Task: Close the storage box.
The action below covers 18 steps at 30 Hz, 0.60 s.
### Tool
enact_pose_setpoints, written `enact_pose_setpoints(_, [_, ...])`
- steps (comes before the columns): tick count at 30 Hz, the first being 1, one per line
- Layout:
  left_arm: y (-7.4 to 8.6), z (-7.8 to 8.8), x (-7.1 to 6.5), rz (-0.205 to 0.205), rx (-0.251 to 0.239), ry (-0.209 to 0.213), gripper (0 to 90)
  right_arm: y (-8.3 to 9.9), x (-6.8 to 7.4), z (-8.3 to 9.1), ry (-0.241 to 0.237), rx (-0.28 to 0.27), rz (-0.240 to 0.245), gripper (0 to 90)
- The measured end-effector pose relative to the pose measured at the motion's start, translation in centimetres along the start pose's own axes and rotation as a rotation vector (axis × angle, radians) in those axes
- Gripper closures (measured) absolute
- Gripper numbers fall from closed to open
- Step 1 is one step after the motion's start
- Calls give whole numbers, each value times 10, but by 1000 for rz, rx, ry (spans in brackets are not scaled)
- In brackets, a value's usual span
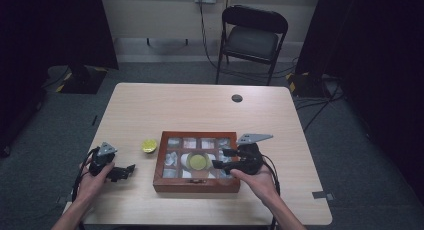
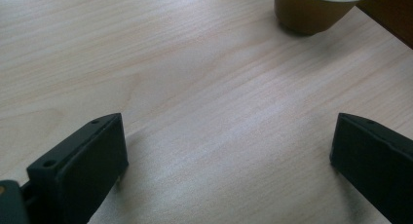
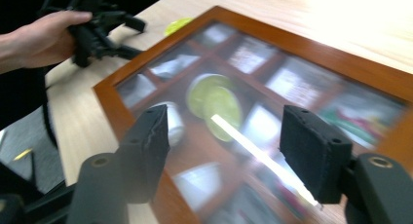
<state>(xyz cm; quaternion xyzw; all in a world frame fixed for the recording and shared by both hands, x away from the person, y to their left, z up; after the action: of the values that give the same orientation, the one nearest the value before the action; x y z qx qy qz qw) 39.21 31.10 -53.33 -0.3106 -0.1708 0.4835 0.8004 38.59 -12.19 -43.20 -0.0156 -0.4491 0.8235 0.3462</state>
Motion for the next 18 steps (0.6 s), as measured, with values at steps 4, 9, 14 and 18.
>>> enact_pose_setpoints(4, [0,0,0,0,0,0,0,7,-15,13,63,-8,-41,291])
enact_pose_setpoints(9, [0,0,0,0,0,0,0,20,-37,27,151,-13,-95,244])
enact_pose_setpoints(14, [0,0,0,2,-1,-1,0,36,-61,40,254,-9,-136,221])
enact_pose_setpoints(18, [0,0,0,2,-1,-1,0,50,-81,46,297,16,-177,209])
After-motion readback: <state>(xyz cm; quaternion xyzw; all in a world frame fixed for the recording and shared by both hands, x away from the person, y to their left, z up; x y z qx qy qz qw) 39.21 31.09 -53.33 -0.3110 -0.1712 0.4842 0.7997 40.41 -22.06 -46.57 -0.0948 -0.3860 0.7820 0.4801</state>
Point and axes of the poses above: each handheld gripper's, and its own axes: z roughly backward along the jaws, y roughly out of its underside, x roughly to its left, the point moved 3 cm from there along -z, roughly forward along the jaws, and after that the axes turned 3 degrees about x, right-handed, at the moved point
